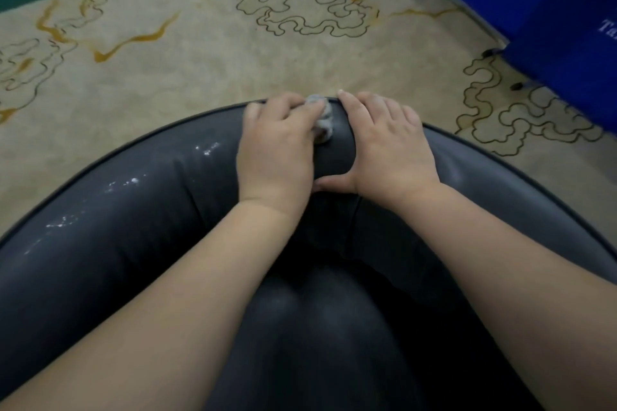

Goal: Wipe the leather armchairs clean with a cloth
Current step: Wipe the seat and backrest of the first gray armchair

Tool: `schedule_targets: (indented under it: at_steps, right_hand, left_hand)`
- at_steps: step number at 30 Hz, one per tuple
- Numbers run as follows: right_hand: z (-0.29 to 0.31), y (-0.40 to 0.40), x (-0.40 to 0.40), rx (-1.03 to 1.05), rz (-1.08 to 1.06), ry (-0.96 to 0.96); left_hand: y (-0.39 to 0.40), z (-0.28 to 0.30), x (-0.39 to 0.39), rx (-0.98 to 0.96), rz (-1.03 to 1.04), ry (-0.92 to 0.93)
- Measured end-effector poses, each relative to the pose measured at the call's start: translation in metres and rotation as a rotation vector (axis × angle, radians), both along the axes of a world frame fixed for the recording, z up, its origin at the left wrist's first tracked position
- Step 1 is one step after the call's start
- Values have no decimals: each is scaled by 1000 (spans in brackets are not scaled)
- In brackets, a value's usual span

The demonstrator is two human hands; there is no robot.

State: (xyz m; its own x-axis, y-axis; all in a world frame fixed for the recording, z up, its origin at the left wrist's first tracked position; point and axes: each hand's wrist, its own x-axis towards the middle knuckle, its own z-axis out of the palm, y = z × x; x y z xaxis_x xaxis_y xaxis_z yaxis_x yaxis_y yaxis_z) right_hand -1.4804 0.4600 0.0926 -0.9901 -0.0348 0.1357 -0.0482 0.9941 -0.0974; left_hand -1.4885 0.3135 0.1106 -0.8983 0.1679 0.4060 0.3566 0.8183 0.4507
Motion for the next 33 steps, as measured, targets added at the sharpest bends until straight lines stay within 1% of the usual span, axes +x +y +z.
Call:
schedule_targets:
  at_steps: [1, 3, 5, 7, 9, 11, 14, 16, 18, 20, 22, 24, 27, 30, 31, 33]
  right_hand:
    - [0, 0, 0, -3, 2, 0]
    - [0, 0, 0, 2, 3, 4]
    - [1, -1, 1, 11, 2, -1]
    - [1, -2, 1, 15, -1, -13]
    - [2, -1, -1, 19, -4, -16]
    - [2, -1, -1, 24, -6, -19]
    - [1, 0, 0, 13, -1, -18]
    - [3, 1, 1, 3, 11, -34]
    - [7, 1, 1, -7, 18, -61]
    - [13, 0, 1, -7, 26, -99]
    - [16, -5, 2, 13, 20, -112]
    - [18, -18, 3, 28, 29, -110]
    - [17, -44, -1, 47, 120, -94]
    - [19, -67, -13, 51, 192, -92]
    - [19, -73, -18, 52, 207, -95]
    - [21, -83, -27, 70, 239, -107]
  left_hand:
    - [6, 1, -4, -22, -4, -10]
    - [-8, -1, -10, -88, 27, -11]
    - [-45, -4, -10, -120, 117, -2]
    - [-82, -4, -8, -110, 249, 4]
    - [-93, -4, -10, -123, 314, -23]
    - [-75, -1, -19, -133, 235, -47]
    - [-27, 5, -26, -111, -4, -58]
    - [-21, 5, -23, -89, -64, -67]
    - [-49, -1, -15, -87, -15, -48]
    - [-84, -9, 0, -95, 146, 18]
    - [-91, -14, 10, -90, 267, 32]
    - [-71, -15, 7, -71, 237, 4]
    - [-51, -10, -2, -40, 134, -35]
    - [-89, -10, 2, -137, 59, -2]
    - [-111, -12, 6, -161, 96, 9]
    - [-155, -13, 16, -141, 250, 13]
